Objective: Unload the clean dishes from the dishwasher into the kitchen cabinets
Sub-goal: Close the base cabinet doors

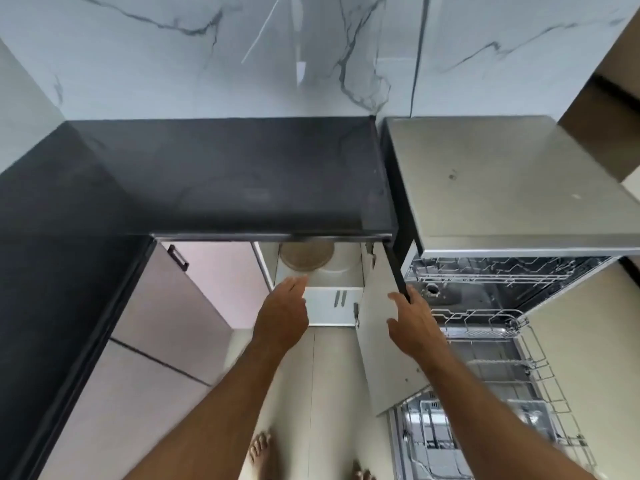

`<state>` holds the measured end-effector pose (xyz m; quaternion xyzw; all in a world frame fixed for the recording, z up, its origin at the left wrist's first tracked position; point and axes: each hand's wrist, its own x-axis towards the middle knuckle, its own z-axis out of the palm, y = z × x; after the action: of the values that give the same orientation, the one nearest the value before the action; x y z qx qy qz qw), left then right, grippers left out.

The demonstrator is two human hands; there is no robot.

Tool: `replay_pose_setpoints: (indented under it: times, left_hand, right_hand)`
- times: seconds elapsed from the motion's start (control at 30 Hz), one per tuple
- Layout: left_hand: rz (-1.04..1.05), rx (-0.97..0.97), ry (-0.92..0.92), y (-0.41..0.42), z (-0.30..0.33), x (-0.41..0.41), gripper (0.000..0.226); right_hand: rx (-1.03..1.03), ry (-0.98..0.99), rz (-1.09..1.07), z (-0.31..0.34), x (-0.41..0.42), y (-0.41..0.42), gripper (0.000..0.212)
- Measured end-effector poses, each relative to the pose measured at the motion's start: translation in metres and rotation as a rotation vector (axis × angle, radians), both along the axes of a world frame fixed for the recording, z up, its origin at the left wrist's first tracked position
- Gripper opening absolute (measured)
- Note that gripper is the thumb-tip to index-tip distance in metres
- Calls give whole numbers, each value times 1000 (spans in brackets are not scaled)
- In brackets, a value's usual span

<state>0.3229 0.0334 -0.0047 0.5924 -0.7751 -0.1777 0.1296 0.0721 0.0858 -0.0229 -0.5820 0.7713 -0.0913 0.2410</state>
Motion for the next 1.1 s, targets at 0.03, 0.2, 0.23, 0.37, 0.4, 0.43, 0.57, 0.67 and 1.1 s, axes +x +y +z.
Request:
replay_pose_setpoints:
  times: [0.03, 0.2, 0.23, 0.37, 0.4, 0.43, 0.57, 0.67, 1.1]
  left_hand:
    - [20, -8, -1, 5, -2, -4, 52]
    - [65, -1, 32, 27, -22, -19, 52]
    - [76, 1, 40, 33, -27, -17, 52]
    - [134, 19, 50, 54, -41, -6, 50]
    - [134, 23, 38, 56, -43, -3, 50]
    - [129, 18, 23, 57, -45, 1, 51]
    - [129, -2, -18, 49, -45, 19, 53]
    - [124, 1, -16, 37, -37, 30, 54]
    - [63, -13, 62, -33, -13, 109, 48]
  right_hand:
    - [-1, -18, 21, -3, 2, 2, 61]
    - [-104, -18, -31, -15, -1, 2, 61]
    - [-100, -51, -99, -19, -3, 1, 60]
    - [-26, -111, -289, -23, -12, -3, 40]
    - [-12, -108, -308, -20, -14, -6, 35]
    - [3, -108, -320, -16, -16, -10, 31]
    - [44, -159, -386, -7, -15, -20, 21]
    - [60, -232, -420, -7, 0, -22, 20]
    - [-29, -512, -698, -10, 151, -78, 33]
